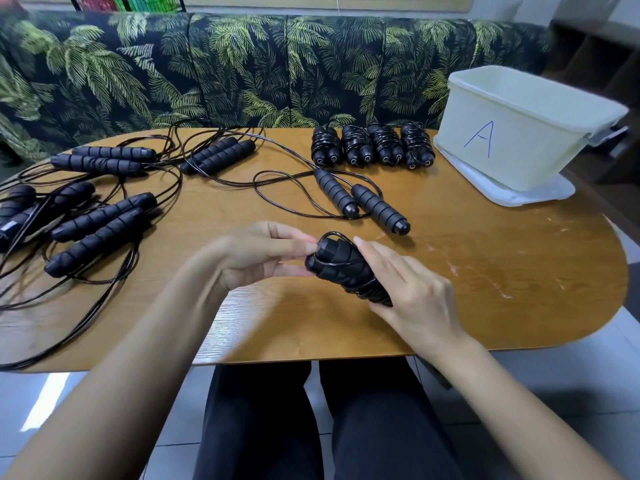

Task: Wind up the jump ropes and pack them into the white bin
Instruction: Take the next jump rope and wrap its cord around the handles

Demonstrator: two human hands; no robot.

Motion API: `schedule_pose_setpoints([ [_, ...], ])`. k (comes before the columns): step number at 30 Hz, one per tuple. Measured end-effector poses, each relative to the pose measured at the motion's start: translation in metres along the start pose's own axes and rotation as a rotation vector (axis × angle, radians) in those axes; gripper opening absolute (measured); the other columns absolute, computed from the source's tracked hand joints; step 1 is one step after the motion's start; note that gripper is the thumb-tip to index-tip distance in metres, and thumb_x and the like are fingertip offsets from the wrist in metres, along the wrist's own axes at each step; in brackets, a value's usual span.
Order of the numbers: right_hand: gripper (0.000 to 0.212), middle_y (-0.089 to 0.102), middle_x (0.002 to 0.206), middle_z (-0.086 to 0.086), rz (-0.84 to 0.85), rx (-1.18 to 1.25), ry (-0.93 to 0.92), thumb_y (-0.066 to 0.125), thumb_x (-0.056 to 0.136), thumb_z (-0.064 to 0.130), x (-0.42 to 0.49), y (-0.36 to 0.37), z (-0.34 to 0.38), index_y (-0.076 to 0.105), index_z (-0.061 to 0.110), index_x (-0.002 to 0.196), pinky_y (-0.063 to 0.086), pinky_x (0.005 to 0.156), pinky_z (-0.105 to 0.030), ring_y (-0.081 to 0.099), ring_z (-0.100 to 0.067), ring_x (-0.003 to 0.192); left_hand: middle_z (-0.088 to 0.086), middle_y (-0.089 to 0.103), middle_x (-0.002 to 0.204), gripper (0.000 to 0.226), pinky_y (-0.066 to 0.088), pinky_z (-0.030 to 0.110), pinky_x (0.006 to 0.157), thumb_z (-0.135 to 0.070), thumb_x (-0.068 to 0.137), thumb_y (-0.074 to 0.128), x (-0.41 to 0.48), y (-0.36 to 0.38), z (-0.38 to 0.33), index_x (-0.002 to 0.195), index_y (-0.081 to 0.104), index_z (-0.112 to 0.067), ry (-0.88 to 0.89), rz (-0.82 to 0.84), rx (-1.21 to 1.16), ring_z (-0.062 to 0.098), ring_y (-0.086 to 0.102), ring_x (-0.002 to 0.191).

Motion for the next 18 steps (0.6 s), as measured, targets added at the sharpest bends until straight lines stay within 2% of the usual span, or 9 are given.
schedule_pose_setpoints([
  [4, 0.097, 0.060, 0.131, 0.001, 0.022, -0.001, 0.013, 0.087, 0.061, 0.015, 0.002, -0.002, 0.002, 0.039, 0.018, 0.145, 0.058, 0.061, -0.034, 0.065, -0.021, 0.088, 0.012, 0.074, 0.092, 0.012, 0.059, 0.027, 0.072, -0.006, 0.070, 0.065, -0.003, -0.002, -0.004, 0.074, 0.077, -0.007, 0.005, 0.015, 0.017, 0.018, 0.071, 0.082],
  [6, 0.100, 0.059, 0.132, 0.001, 0.051, -0.016, 0.041, 0.088, 0.059, 0.013, 0.008, -0.006, 0.004, 0.039, 0.019, 0.146, 0.057, 0.059, -0.034, 0.064, -0.022, 0.086, 0.012, 0.074, 0.095, 0.011, 0.059, 0.029, 0.074, -0.006, 0.074, 0.065, -0.002, -0.002, -0.004, 0.077, 0.076, -0.005, 0.023, -0.027, -0.014, 0.019, 0.071, 0.084],
  [10, 0.104, 0.058, 0.133, 0.002, 0.090, -0.135, 0.205, 0.090, 0.055, 0.011, 0.025, -0.003, 0.014, 0.041, 0.019, 0.146, 0.050, 0.051, -0.031, 0.060, -0.025, 0.073, 0.008, 0.074, 0.089, 0.015, 0.060, 0.037, 0.077, -0.005, 0.092, 0.058, 0.008, 0.013, 0.000, 0.087, 0.072, -0.006, 0.218, -0.396, -0.111, 0.023, 0.068, 0.087],
  [12, 0.097, 0.058, 0.133, 0.000, 0.052, -0.191, 0.255, 0.086, 0.061, 0.005, 0.032, 0.006, 0.017, 0.041, 0.017, 0.146, 0.049, 0.050, -0.032, 0.058, -0.026, 0.070, 0.004, 0.073, 0.087, 0.018, 0.060, 0.042, 0.075, -0.018, 0.096, 0.055, 0.010, 0.028, 0.005, 0.095, 0.071, -0.011, 0.262, -0.479, -0.171, 0.022, 0.068, 0.083],
  [15, 0.070, 0.062, 0.126, -0.001, -0.012, -0.310, 0.229, 0.064, 0.077, 0.000, 0.035, 0.018, 0.023, 0.047, 0.015, 0.142, 0.045, 0.045, -0.032, 0.055, -0.026, 0.063, 0.005, 0.069, 0.101, 0.031, 0.060, 0.043, 0.070, -0.036, 0.093, 0.058, 0.013, 0.045, 0.015, 0.113, 0.062, -0.013, 0.219, -0.456, -0.283, 0.025, 0.070, 0.087],
  [17, 0.059, 0.063, 0.122, 0.000, -0.038, -0.397, 0.176, 0.048, 0.084, 0.000, 0.030, 0.025, 0.031, 0.047, 0.014, 0.142, 0.045, 0.043, -0.030, 0.053, -0.023, 0.062, 0.012, 0.066, 0.109, 0.036, 0.059, 0.039, 0.065, -0.036, 0.087, 0.066, 0.014, 0.048, 0.022, 0.115, 0.059, -0.013, 0.230, -0.524, -0.299, 0.027, 0.069, 0.094],
  [18, 0.059, 0.062, 0.124, 0.000, -0.025, -0.417, 0.162, 0.049, 0.085, 0.001, 0.028, 0.026, 0.035, 0.045, 0.013, 0.143, 0.045, 0.043, -0.030, 0.055, -0.022, 0.065, 0.014, 0.066, 0.110, 0.036, 0.058, 0.036, 0.062, -0.032, 0.086, 0.068, 0.014, 0.048, 0.024, 0.115, 0.059, -0.013, 0.252, -0.558, -0.312, 0.027, 0.069, 0.094],
])
Point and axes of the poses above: each hand's wrist, its own x-axis towards the middle knuckle, its own y-axis out of the palm, z = x × y, the point moved 3 cm from there along x, towards the middle knuckle
